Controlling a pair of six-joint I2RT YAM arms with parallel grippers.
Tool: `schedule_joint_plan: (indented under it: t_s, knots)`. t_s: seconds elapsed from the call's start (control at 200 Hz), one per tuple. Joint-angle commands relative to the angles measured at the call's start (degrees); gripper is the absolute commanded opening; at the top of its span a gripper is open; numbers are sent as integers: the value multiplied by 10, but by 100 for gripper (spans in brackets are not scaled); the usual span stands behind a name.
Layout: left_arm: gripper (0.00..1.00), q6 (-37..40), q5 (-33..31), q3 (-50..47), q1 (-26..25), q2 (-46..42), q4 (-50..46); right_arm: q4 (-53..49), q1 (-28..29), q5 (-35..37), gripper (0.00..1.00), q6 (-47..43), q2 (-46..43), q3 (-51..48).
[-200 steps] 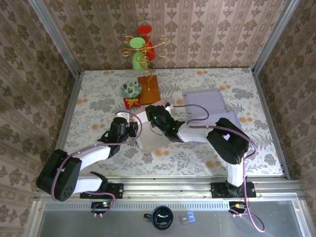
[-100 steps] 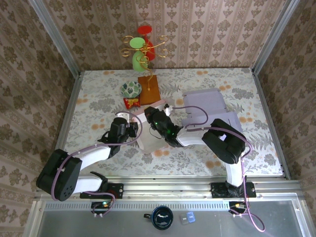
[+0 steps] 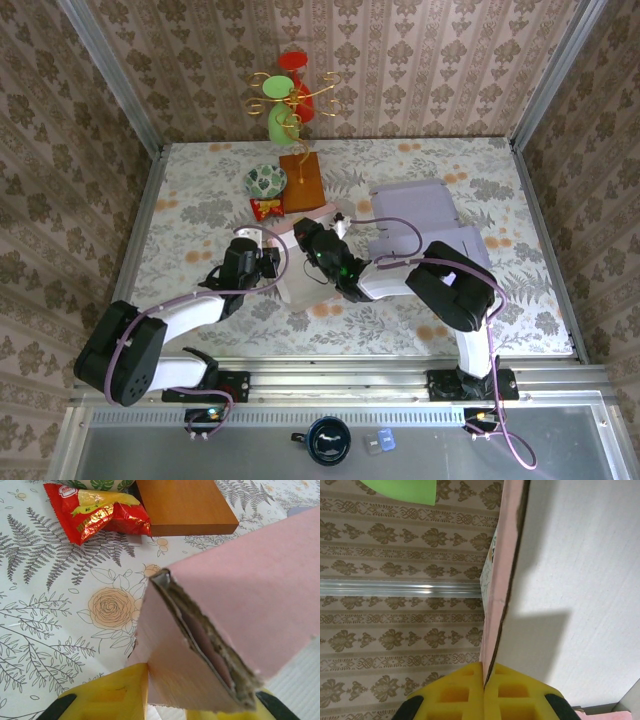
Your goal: Fold the paper box
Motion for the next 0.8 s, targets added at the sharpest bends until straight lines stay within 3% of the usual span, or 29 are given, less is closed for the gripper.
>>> schedule_joint_plan:
  t_s: [0.0,0.445,0.795]
  knots:
    - [23,-6,-11,8,-5,14,10,-27,14,5,0,-5,20,-12]
    - [20,-3,-42,30,-21,42,10,-41,13,5,0,18,21,-4]
    - [13,4,-104,48,-46,68,-15,-45,14,6,0,27,20,-2]
